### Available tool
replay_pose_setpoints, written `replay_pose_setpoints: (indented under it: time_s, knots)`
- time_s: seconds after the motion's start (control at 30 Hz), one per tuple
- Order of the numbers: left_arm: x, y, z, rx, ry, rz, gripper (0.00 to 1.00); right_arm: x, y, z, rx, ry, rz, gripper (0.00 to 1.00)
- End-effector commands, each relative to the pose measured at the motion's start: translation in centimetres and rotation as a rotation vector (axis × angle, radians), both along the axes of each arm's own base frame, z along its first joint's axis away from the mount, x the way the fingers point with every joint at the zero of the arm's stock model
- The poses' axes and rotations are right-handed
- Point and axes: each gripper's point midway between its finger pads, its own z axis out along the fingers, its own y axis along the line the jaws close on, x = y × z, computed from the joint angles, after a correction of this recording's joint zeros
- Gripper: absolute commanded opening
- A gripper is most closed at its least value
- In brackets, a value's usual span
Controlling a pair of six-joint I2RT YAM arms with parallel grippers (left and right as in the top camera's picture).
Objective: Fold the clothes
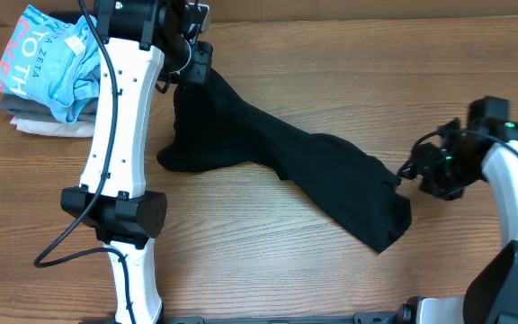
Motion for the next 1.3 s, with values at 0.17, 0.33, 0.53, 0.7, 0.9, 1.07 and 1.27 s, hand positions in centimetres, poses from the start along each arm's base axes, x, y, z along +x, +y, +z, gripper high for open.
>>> replay_pose_setpoints:
  time_s: [0.17,0.33,0.53,0.7,0.9,1.07,1.27]
  knots:
    - [0.4,0.1,0.1,0.012,-0.019,-0.011,0.04,0.5,0.0,-3.7,-0.119,-0.019,-0.117,0.55]
    - [0.5,0.1,0.2,0.011,-0.023,-0.011,0.04,1.3,-0.8,-5.0,-0.144,-0.048,-0.236,0.5]
    - [0.5,0.1,0.2,0.01,-0.025,-0.011,0.04,1.9,-0.8,-6.0,-0.138,-0.091,-0.262,0.51]
    - [0.6,0.1,0.2,0.009,-0.029,-0.011,0.04,2.5,-0.8,-6.4,-0.134,-0.127,-0.276,0.53]
    - [0.7,0.0,0.2,0.009,-0.032,-0.011,0.04,2.8,-0.5,-6.8,-0.109,-0.137,-0.272,0.55]
    - [0.7,0.0,0.2,0.009,-0.033,-0.011,0.04,2.8,0.0,-7.8,-0.081,-0.111,-0.266,0.56]
    - [0.7,0.1,0.2,0.01,-0.033,-0.011,0.04,3.4,0.8,-9.1,-0.031,-0.1,-0.255,0.54]
